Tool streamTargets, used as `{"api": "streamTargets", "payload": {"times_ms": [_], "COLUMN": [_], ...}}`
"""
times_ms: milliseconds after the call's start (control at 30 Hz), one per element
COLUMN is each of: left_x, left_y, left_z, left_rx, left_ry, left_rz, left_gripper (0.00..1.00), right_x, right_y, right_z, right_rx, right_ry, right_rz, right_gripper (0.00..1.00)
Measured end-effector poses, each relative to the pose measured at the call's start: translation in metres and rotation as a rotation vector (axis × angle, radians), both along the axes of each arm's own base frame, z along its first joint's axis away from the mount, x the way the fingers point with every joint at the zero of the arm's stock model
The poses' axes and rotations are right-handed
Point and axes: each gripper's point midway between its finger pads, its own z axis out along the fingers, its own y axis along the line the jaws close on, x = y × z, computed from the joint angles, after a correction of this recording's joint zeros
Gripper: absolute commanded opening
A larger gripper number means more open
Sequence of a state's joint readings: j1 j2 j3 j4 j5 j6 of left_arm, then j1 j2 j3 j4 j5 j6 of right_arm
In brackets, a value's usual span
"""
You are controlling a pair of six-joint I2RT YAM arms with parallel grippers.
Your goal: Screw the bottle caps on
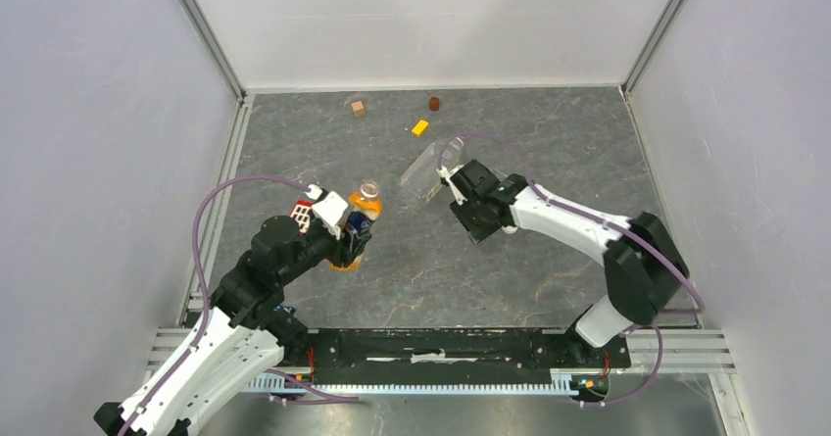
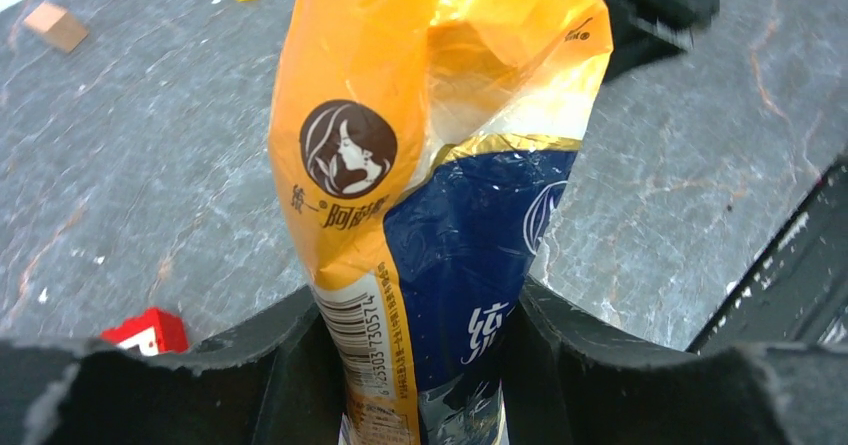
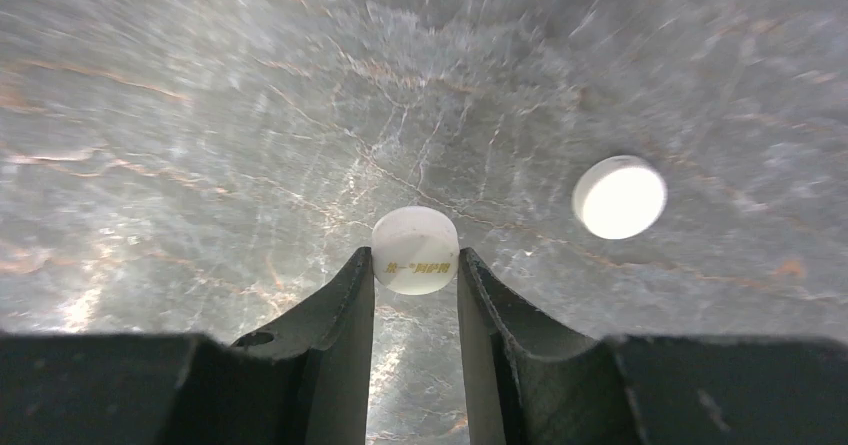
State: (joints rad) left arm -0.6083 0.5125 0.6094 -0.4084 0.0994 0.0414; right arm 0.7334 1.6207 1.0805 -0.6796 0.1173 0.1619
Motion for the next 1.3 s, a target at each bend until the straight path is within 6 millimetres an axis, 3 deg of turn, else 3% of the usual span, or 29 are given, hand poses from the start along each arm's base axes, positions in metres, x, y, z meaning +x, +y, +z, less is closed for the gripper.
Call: {"api": "streamTargets", "payload": {"times_ms": [200,300,433,667,800,933,1300], "left_x": [-0.005,-0.005,-0.004,-0.005,-0.008,-0.011,-0.016], "left_y": [-0.016,-0.023,-0.032,-0.042,-0.046,-0.049,-0.052], "left_z": [-0.008,-0.01,-0.018,-0.031,-0.025,-0.024,-0.016], "left_rx": [0.072,0.107,0.157,0.239,0.254,0.261,0.272], "left_ry": [-0.063,-0.097,-0.118,-0.132,-0.186,-0.212,-0.228], "left_rz": [-0.164,-0.232,-0.315,-0.44,-0.5,-0.539,-0.595], "left_gripper": [0.55,0.55,0.55,0.53,0.53,0.53,0.52], "right_x": [0.017,0.016,0.002,-0.039,-0.058,-0.07,-0.082], "right_y": [0.018,0.027,0.041,0.067,0.08,0.09,0.113], "right_z": [0.089,0.124,0.163,0.211,0.23,0.235,0.245], "right_rx": [0.166,0.238,0.326,0.492,0.572,0.608,0.653], "right_ry": [-0.196,-0.263,-0.333,-0.4,-0.43,-0.427,-0.434], "right_rz": [0.085,0.143,0.264,0.5,0.613,0.688,0.783], "right_gripper": [0.11,0.1,0.1,0.11,0.11,0.12,0.13]}}
